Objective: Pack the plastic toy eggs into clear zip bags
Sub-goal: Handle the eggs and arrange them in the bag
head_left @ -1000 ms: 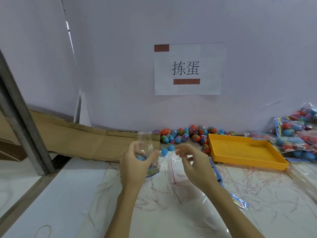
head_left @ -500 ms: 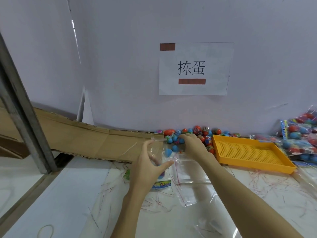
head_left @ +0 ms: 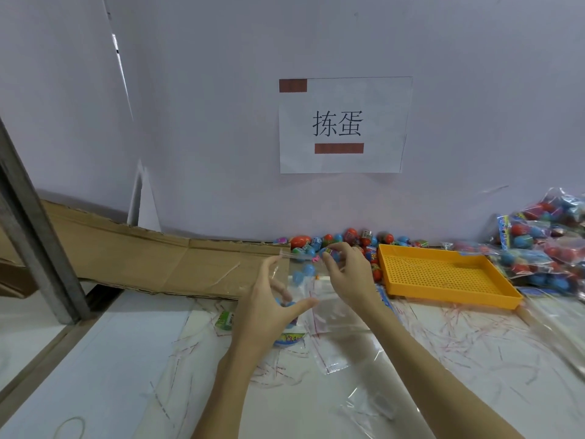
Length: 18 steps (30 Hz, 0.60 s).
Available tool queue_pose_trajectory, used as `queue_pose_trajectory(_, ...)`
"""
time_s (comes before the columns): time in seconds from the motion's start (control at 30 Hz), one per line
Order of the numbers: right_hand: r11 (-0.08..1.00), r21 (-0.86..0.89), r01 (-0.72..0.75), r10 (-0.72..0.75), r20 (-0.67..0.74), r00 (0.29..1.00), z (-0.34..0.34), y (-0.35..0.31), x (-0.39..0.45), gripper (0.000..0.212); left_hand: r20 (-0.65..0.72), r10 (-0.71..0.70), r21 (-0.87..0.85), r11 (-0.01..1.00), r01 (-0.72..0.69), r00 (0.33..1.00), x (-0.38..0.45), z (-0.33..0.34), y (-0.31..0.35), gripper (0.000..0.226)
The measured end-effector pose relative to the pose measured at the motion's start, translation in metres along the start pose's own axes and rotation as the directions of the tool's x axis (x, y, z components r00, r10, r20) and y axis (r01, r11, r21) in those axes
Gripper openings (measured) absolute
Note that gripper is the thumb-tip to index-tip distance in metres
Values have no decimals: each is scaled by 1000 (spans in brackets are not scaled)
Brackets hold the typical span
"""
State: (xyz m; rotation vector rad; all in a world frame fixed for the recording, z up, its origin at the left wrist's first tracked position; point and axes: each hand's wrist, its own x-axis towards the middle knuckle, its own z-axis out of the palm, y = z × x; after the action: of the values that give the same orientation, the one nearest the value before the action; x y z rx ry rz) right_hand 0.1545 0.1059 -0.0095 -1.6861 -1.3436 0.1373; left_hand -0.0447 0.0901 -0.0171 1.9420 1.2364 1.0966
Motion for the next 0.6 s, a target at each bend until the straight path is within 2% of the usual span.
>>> queue_pose_trajectory(0.17,944,329,-25,42,-44,998,-25,-16,-45,25,19,11,4,1000,-11,1000,0,4,2,103)
queue_pose_trajectory(0.3,870,479,116,-40,-166,985,-40,-37,-62,38,7,31,92,995,-32,999,0,5,5,106)
queue_pose_trajectory(0.4,869,423,255,-188,-192,963,-47,-45,-67,37,27,111,128,985,-113,993,-1,5,8,99)
queue_pose_trajectory(0.5,902,229,366,-346,-124,930,-47,-45,-69,38,27,242,208,948,-242,970,-3,4,11,97)
queue_pose_trajectory(0.6,915,142,377,-375,-41,926,-45,-43,-70,34,-48,353,218,917,-335,935,-3,9,11,97)
